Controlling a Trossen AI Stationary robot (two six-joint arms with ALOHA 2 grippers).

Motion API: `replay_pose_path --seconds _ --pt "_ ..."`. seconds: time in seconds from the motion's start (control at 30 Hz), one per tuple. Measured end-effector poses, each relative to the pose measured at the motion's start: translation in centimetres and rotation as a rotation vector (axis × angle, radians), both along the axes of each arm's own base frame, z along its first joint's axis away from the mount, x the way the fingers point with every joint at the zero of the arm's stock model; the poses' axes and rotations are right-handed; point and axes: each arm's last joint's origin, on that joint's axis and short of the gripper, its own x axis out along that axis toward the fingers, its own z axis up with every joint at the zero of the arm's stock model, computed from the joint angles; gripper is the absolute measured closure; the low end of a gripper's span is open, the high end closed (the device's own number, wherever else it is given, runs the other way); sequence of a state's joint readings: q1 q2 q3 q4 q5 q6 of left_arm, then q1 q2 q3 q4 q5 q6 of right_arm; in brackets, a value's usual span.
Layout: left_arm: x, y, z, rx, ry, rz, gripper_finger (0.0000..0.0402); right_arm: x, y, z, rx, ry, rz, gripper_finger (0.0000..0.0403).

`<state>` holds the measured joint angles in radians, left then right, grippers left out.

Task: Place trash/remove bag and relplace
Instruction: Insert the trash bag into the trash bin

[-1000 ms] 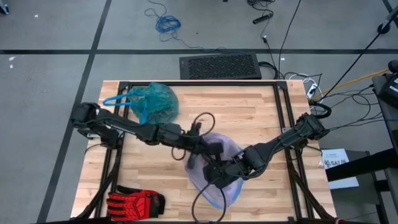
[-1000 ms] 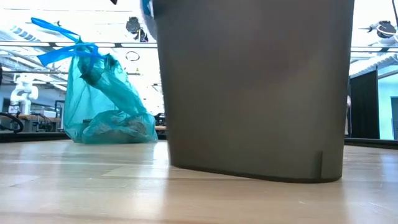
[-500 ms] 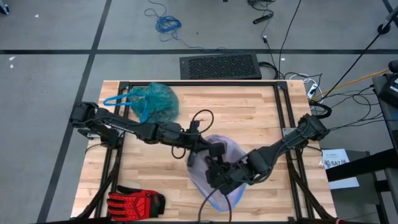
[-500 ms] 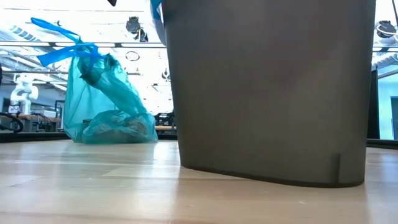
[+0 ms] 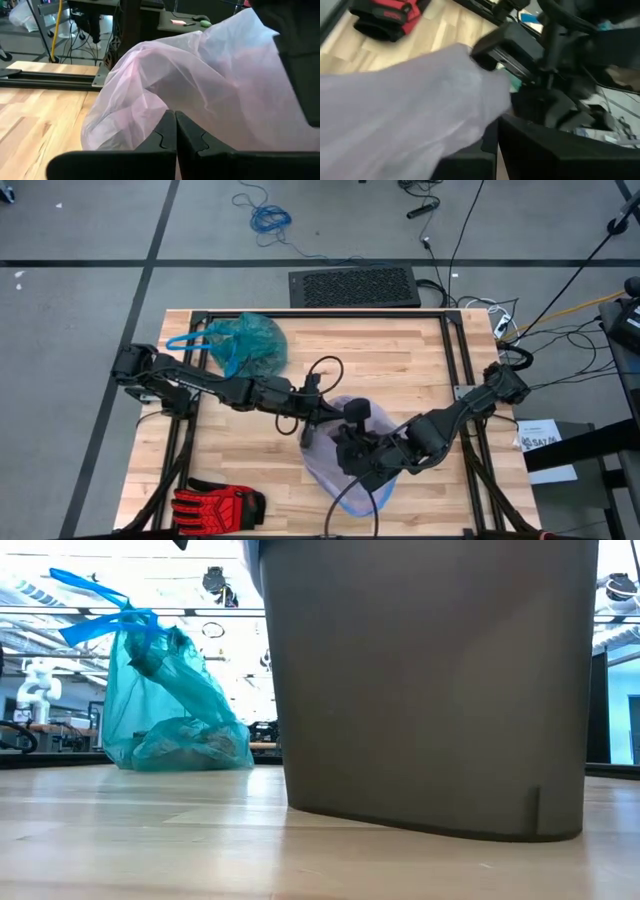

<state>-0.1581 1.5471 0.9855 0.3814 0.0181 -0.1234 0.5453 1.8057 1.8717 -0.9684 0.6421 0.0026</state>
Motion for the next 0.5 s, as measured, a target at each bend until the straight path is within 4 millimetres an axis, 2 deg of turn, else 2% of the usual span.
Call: replay_pose_path --seconds 0.33,0.5 --pt "-0.3 0.1 0.3 0.006 -0.006 0.000 0.0401 -0.5 -0.5 -0.2 -0.096 0.047 -0.024 0.0403" --pt "-1.0 0.3 1.8 0.020 -0.071 -0.006 0.0401 -0.5 -0.5 -0.1 -0.119 0.040 -0.013 0.0403"
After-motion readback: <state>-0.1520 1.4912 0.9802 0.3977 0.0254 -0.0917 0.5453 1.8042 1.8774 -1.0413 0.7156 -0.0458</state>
